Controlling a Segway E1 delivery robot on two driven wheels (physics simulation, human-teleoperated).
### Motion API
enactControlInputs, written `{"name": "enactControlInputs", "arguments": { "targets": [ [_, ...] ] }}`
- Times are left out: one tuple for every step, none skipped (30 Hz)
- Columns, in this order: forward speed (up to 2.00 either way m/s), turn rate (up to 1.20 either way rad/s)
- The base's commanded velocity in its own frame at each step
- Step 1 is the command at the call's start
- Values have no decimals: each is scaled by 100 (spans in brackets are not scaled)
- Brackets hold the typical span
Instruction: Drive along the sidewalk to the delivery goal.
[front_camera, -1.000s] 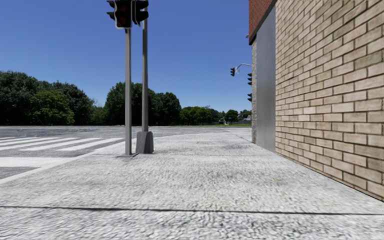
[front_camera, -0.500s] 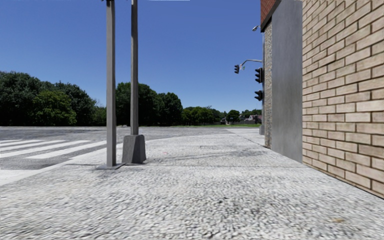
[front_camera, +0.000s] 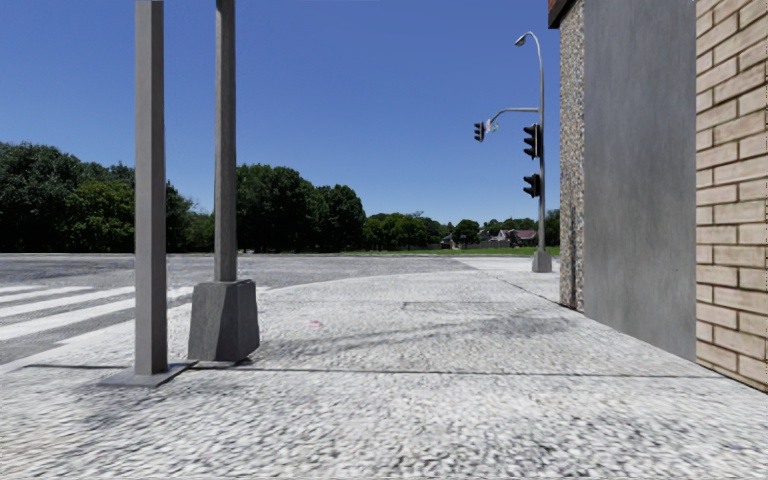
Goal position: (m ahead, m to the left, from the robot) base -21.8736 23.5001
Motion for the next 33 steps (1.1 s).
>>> {"name": "enactControlInputs", "arguments": {
  "targets": [
    [200,0],
    [200,0],
    [200,0],
    [200,0],
    [200,0],
    [200,0],
    [200,0],
    [200,0],
    [200,0],
    [200,0],
    [200,0],
    [200,0],
    [200,0],
    [200,0],
    [200,0],
    [200,0],
    [200,0],
    [200,0],
    [200,0],
    [200,0],
    [200,0],
    [200,0],
    [200,4],
    [200,8],
    [200,16],
    [200,27],
    [200,35],
    [200,39],
    [195,43],
    [195,43],
    [191,46],
    [187,53],
    [180,58]
  ]
}}
